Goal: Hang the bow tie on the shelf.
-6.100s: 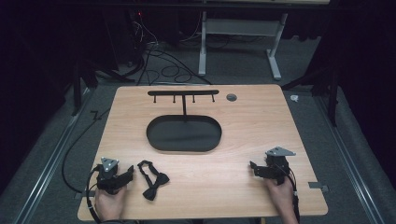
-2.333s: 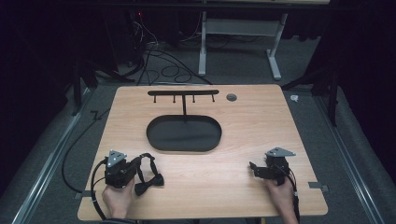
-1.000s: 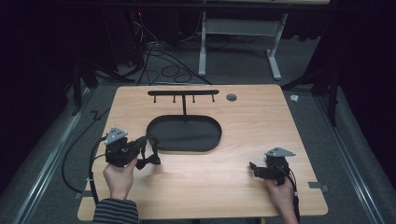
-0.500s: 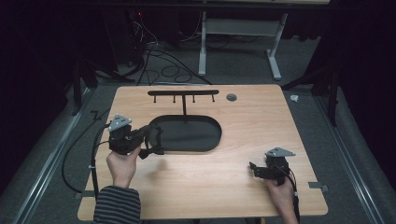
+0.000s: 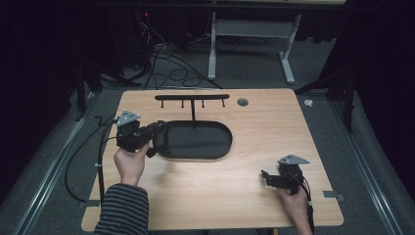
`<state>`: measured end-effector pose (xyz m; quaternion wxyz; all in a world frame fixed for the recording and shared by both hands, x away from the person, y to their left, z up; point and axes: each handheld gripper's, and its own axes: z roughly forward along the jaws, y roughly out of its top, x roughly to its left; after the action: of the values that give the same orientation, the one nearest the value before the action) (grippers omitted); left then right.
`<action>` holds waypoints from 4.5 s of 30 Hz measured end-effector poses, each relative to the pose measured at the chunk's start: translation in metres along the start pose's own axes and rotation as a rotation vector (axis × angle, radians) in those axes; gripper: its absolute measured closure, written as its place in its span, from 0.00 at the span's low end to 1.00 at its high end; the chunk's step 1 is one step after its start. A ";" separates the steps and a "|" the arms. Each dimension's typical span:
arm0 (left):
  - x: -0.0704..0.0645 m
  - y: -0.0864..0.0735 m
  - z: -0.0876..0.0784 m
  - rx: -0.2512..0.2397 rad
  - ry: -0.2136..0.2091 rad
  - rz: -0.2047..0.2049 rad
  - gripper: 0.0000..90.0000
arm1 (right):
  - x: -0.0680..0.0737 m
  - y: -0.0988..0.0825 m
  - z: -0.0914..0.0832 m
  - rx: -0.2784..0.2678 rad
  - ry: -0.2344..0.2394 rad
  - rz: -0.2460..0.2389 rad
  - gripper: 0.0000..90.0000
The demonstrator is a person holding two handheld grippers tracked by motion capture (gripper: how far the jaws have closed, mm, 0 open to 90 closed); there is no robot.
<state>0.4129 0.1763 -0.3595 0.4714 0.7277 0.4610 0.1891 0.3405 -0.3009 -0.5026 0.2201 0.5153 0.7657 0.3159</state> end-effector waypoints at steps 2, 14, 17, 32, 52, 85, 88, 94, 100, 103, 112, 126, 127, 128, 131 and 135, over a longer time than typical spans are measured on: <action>0.001 0.002 0.002 0.003 0.002 0.002 0.97 | 0.000 0.000 0.000 0.000 0.000 0.001 0.22; 0.009 0.022 0.016 0.013 0.026 -0.006 0.97 | 0.000 0.000 0.000 0.000 0.002 -0.003 0.22; 0.010 0.027 0.017 0.018 0.042 0.006 0.97 | 0.000 0.000 0.000 0.000 0.002 -0.003 0.22; 0.015 0.049 0.031 0.014 0.078 -0.009 0.97 | 0.000 0.000 0.000 0.000 0.004 -0.004 0.22; 0.025 0.050 0.048 0.019 0.128 -0.040 0.96 | 0.000 0.000 0.000 -0.001 0.005 -0.005 0.22; 0.022 0.041 0.026 0.037 0.103 0.003 0.65 | 0.000 0.000 0.000 0.001 0.005 -0.005 0.22; 0.022 0.038 0.023 0.043 0.097 0.001 0.63 | 0.000 0.000 0.000 0.001 0.005 -0.004 0.22; 0.018 0.038 0.016 0.036 0.072 0.009 0.60 | 0.000 0.000 0.000 0.001 0.004 -0.005 0.22; 0.017 0.032 0.008 0.007 0.055 -0.010 0.59 | 0.000 0.000 0.000 0.001 0.004 -0.005 0.22; 0.018 0.029 0.005 0.010 0.059 -0.011 0.60 | 0.000 0.000 0.000 0.001 0.004 -0.004 0.22; 0.018 0.023 -0.005 0.011 0.085 0.002 0.60 | 0.000 0.000 0.000 0.001 0.004 -0.004 0.22; 0.018 0.011 -0.018 0.024 0.102 -0.012 0.58 | 0.000 0.000 0.000 0.001 0.004 -0.004 0.22; 0.019 0.009 -0.019 0.022 0.102 -0.014 0.58 | 0.000 0.000 0.000 0.001 0.004 -0.004 0.22; 0.019 0.008 -0.020 0.023 0.104 -0.015 0.58 | 0.000 0.000 0.000 0.001 0.004 -0.005 0.22; 0.019 0.005 -0.023 0.017 0.109 -0.026 0.58 | 0.000 0.000 0.000 0.001 0.005 -0.005 0.22; 0.019 0.001 -0.028 0.010 0.119 -0.032 0.57 | 0.000 0.000 0.000 0.001 0.005 -0.005 0.22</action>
<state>0.4033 0.2067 -0.3485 0.4424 0.7101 0.5006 0.2223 0.3400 -0.3009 -0.5026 0.2189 0.5128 0.7677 0.3160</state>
